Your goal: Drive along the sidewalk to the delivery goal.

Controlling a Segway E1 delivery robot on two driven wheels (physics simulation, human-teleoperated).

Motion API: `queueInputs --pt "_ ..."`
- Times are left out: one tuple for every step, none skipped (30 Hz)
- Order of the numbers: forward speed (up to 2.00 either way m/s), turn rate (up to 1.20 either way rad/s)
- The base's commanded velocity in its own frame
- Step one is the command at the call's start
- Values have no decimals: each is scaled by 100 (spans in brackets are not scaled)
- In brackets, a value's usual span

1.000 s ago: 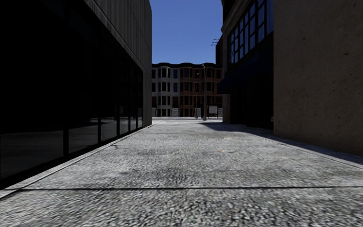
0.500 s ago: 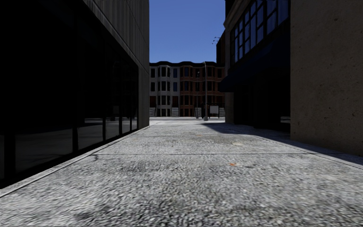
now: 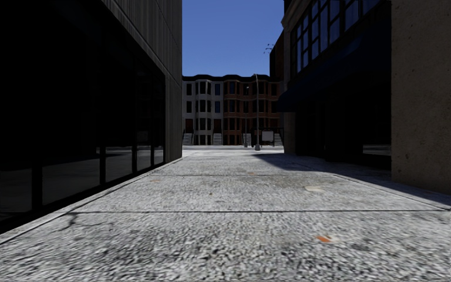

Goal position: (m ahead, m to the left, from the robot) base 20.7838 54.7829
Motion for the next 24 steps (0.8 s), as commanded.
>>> queueInputs --pt "200 0" --pt "200 0" --pt "200 0" --pt "200 0" --pt "200 0" --pt "200 0" --pt "200 0" --pt "200 0" --pt "200 0" --pt "200 0" --pt "200 0" --pt "200 0" --pt "200 0" --pt "200 0" --pt "200 0" --pt "200 0" --pt "200 0" --pt "200 0" --pt "200 0" --pt "200 0" --pt "200 0" --pt "200 0" --pt "200 0" --pt "200 0"
